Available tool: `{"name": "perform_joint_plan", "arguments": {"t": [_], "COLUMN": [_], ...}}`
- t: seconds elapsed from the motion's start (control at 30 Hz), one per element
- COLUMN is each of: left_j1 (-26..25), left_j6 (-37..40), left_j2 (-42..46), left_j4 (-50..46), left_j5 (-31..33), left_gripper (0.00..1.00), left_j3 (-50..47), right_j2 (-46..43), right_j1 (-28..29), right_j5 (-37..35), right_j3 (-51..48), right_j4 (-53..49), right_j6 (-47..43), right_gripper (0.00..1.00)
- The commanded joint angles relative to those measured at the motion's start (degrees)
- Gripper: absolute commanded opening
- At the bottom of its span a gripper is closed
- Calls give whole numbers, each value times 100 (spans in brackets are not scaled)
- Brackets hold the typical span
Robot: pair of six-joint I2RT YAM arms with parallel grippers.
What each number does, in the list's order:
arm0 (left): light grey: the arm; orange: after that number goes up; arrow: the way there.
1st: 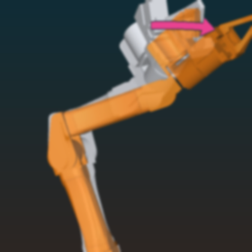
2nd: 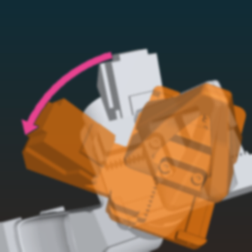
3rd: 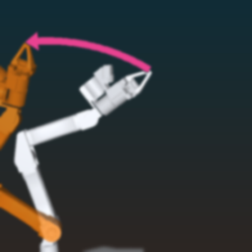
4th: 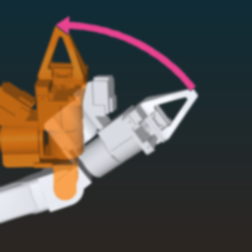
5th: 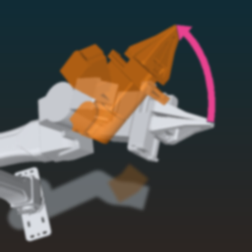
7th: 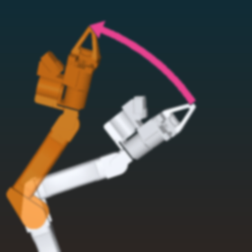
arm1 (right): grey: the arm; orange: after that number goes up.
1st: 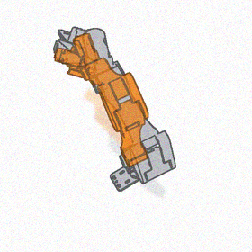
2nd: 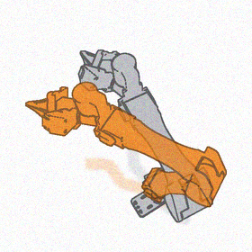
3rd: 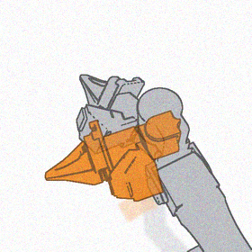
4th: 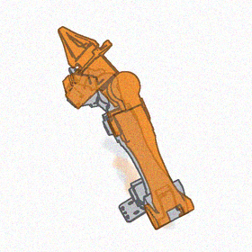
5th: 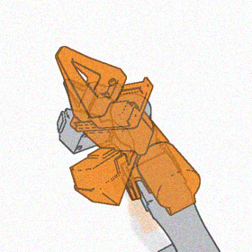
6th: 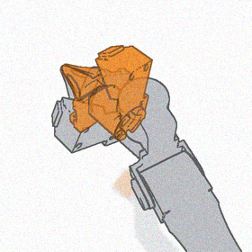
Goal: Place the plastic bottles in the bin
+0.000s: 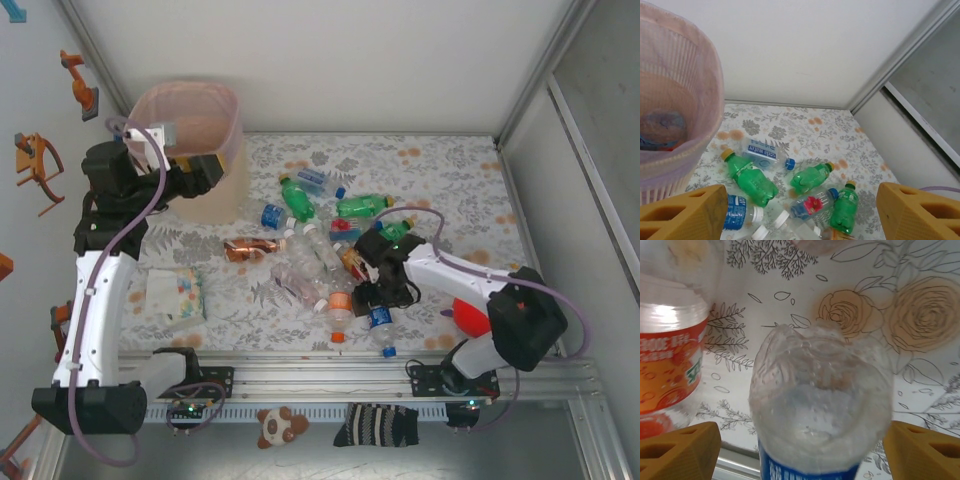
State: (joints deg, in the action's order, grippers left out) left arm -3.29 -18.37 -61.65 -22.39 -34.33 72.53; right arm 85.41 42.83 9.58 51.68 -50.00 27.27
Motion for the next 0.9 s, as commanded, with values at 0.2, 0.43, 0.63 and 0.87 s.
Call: {"name": "perform_joint_plan", "arguments": {"t": [0.2,0.43,0.63,0.87], "left_j1": [2,0,-4,-31], "left_j6": [-410,-528,-737,-921], "left_j2": [495,626,542,418], "left_j4": [400,303,382,579], "left_j5": [157,409,325,216], "left_gripper": [77,77,77,77], "left_j3": [-499,-672,-706,-730], "right_j2": [503,486,327,-314], "right_j1": [41,37,41,41], "right_j5": [-370,-501,-579,-913], "right_j3": [-83,-115,-115,96], "right_j4": [196,209,148,44], "right_j6": [98,90,117,173], "right_gripper": [78,68,57,55]}}
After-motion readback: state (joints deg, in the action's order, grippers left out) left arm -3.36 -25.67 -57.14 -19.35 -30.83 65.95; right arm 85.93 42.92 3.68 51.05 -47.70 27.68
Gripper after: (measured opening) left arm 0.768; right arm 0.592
